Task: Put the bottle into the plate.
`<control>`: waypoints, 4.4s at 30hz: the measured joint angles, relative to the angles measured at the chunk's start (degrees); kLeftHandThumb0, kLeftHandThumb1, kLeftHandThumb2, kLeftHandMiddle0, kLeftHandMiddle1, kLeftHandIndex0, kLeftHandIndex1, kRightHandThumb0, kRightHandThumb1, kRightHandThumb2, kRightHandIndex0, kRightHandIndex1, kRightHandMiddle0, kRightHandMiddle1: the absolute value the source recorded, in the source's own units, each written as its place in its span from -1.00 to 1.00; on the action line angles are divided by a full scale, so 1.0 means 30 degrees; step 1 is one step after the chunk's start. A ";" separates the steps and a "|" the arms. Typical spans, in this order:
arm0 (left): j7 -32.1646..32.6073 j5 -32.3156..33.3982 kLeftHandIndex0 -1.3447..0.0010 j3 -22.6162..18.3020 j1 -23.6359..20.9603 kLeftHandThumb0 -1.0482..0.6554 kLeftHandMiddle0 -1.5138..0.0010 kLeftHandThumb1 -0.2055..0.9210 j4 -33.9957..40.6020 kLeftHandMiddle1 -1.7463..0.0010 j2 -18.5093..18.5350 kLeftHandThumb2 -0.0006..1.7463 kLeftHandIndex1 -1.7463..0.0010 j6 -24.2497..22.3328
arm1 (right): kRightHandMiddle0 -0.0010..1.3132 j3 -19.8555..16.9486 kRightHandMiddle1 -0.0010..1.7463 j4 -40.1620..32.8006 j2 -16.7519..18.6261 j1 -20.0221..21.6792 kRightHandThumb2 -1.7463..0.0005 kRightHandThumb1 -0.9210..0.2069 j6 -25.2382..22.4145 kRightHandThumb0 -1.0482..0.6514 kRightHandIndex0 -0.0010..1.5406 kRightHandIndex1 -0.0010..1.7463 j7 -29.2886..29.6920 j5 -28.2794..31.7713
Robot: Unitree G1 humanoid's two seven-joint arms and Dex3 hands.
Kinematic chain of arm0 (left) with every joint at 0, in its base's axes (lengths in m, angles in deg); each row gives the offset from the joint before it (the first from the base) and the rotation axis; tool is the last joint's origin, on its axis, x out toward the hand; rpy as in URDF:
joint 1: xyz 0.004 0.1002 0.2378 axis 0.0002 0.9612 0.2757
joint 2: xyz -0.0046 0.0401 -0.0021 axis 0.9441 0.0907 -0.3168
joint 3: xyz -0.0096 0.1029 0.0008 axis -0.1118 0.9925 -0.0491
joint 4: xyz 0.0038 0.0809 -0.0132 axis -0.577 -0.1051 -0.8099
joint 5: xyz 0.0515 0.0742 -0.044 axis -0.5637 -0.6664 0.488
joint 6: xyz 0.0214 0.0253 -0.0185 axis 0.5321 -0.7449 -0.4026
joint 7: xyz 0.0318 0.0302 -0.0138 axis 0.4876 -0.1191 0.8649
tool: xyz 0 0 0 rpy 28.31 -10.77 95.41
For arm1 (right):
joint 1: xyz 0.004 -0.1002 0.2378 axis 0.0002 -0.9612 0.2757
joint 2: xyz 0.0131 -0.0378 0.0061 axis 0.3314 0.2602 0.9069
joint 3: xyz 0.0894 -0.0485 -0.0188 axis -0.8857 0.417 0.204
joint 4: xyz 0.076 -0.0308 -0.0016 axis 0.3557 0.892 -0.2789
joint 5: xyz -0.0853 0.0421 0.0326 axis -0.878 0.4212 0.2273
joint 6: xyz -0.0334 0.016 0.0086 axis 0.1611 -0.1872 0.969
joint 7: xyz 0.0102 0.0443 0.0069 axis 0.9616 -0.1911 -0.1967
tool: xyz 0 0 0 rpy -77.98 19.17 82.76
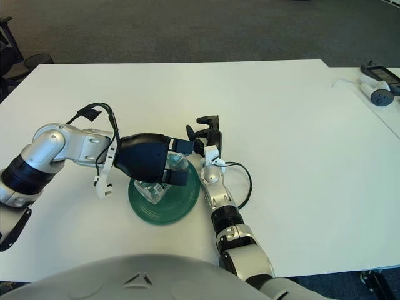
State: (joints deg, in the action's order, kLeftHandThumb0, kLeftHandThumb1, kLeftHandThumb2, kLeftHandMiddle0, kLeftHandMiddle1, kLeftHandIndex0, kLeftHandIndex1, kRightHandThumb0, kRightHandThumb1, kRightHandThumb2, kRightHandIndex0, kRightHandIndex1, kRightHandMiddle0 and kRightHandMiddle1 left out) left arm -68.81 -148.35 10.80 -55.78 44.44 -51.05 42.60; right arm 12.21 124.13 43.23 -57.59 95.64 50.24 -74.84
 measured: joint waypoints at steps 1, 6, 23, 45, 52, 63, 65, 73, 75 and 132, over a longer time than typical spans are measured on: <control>-0.0003 0.0132 0.25 0.0092 -0.0163 0.21 0.11 -0.19 -0.0401 -1.00 0.0043 0.55 -0.83 0.0248 | -0.73 -0.0017 1.00 0.0004 -0.0011 -0.0133 0.51 -1.00 0.0329 0.23 -0.57 0.63 -0.0262 0.0127; 0.0002 0.0799 0.13 0.0377 -0.0802 0.22 0.00 -0.40 -0.1780 -1.00 0.0047 0.71 -0.85 0.1137 | -0.73 -0.0193 1.00 0.0102 -0.0044 -0.0522 0.50 -1.00 0.1601 0.23 -0.59 0.65 -0.1719 0.0820; 0.0625 0.1129 0.06 0.0384 -0.1088 0.22 -0.06 -0.52 -0.2811 -1.00 -0.0428 0.80 -0.86 0.1542 | -0.74 -0.0322 1.00 0.0247 -0.0043 -0.0554 0.50 -1.00 0.2027 0.23 -0.58 0.65 -0.2270 0.1139; 0.1554 0.0843 0.97 -0.0283 0.1459 -0.97 0.91 0.98 -0.1754 0.44 -0.0502 0.30 0.26 0.0000 | -0.96 0.0772 -0.20 -0.3604 -0.1242 -0.2043 0.05 -0.99 -0.0499 -0.43 -0.90 -0.48 -0.0259 -0.4282; 0.1537 -0.0574 1.00 -0.0279 0.1464 -1.00 0.99 1.00 -0.1305 0.95 -0.0257 0.14 0.88 -0.0094 | -1.00 0.2630 -0.55 -0.8700 -0.4317 -0.4645 -0.05 -1.00 -0.2723 -0.59 -0.91 -0.81 -0.3260 -1.0150; 0.2058 -0.3003 1.00 -0.0194 0.1415 -1.00 1.00 1.00 0.0167 1.00 0.0215 -0.03 1.00 -0.0951 | -0.99 0.4239 -0.83 -0.9639 -0.5149 -0.5991 -0.31 -1.00 -0.3526 -0.77 -0.96 -0.98 -0.5341 -1.2201; 0.2059 -0.3009 1.00 -0.0190 0.1425 -1.00 1.00 1.00 0.0134 1.00 0.0258 -0.04 1.00 -0.0939 | -1.00 0.3682 -0.88 -0.8852 -0.4956 -0.5711 -0.37 -1.00 -0.2058 -0.74 -0.98 -0.99 -0.5802 -1.0693; 0.2390 -0.3084 1.00 -0.0162 0.1425 -1.00 1.00 1.00 0.0148 1.00 0.0312 -0.06 1.00 -0.0964 | -1.00 0.3876 -0.74 -1.2155 -0.4820 -0.5634 -0.16 -1.00 -0.4164 -0.69 -0.93 -0.98 -0.8629 -1.3547; 0.2392 -0.3207 1.00 -0.0165 0.1438 -1.00 1.00 1.00 0.0160 1.00 0.0370 -0.07 1.00 -0.1007 | -1.00 0.3269 -0.82 -1.1585 -0.4178 -0.5511 -0.21 -1.00 -0.3472 -0.76 -0.97 -0.99 -0.9738 -1.1744; -0.0313 -0.4163 0.96 0.0078 0.0999 -1.00 1.00 1.00 0.1235 1.00 0.0686 0.12 0.97 -0.2484 | -1.00 -0.0405 -0.34 0.1901 -0.0320 0.0336 -0.33 -1.00 0.5663 -0.40 -0.75 -0.92 -0.4630 -0.1436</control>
State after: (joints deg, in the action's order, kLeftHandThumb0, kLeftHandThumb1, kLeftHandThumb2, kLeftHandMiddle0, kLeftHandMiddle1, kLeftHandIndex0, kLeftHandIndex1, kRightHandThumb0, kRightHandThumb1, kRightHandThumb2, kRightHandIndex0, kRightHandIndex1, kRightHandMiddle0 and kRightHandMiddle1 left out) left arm -69.75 -160.84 11.03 -52.78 48.15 -48.99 35.15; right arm 10.99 129.83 42.27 -56.58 112.63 36.35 -79.15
